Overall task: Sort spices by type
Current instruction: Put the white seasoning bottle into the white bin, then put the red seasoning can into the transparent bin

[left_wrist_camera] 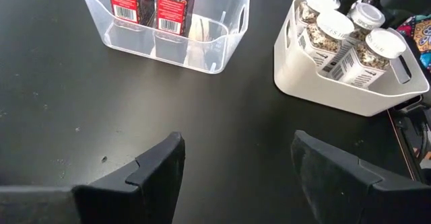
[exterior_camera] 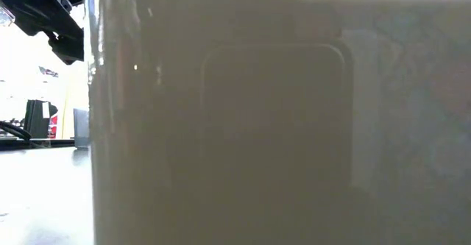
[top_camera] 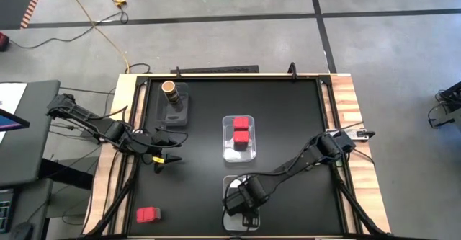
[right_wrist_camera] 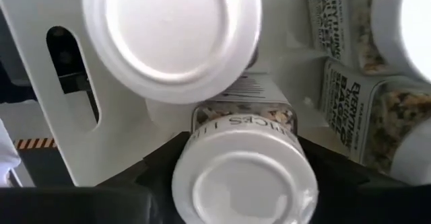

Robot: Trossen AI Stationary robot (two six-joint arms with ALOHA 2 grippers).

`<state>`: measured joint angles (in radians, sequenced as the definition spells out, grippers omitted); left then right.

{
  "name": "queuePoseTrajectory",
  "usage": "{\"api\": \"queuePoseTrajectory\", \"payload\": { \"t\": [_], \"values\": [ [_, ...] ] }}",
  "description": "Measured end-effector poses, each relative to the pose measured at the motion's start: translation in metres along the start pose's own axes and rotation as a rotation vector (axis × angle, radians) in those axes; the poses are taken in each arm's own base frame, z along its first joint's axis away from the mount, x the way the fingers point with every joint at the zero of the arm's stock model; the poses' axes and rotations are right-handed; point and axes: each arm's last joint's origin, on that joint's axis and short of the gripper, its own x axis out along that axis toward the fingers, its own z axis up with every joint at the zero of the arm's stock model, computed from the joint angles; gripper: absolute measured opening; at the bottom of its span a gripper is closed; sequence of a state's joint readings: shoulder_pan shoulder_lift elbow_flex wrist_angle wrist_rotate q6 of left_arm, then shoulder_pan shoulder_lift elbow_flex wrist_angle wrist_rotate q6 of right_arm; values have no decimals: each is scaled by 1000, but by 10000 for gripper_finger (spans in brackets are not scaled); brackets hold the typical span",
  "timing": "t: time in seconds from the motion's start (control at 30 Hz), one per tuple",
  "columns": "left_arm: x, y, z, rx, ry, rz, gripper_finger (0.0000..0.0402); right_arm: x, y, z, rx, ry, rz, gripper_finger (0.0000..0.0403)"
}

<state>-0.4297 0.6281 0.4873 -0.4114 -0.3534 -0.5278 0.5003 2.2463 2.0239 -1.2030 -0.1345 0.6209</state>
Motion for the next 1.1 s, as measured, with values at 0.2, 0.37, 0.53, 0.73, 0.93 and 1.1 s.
{"api": "queuePoseTrajectory", "payload": {
  "t": [0.2, 0.37, 0.53, 0.73, 0.93, 1.1],
  "values": [
    [0, 0, 0, 0, 0, 0, 261, -1, -2, 1, 3, -1, 0, 290],
    [0, 0, 0, 0, 0, 0, 261, -10, -2, -1, 11, 4, -4, 292],
    [0, 0, 0, 1, 1, 1, 261, -28, -1, -4, 16, 22, -18, 292],
    [0, 0, 0, 1, 1, 1, 261, -51, 1, -5, 15, -3, -44, 292],
    [0, 0, 0, 0, 1, 1, 261, -74, -2, -15, 88, -50, -134, 292],
    [0, 0, 0, -12, 1, 1, 261, -112, 4, -39, 136, -198, -185, 292]
  ]
}}
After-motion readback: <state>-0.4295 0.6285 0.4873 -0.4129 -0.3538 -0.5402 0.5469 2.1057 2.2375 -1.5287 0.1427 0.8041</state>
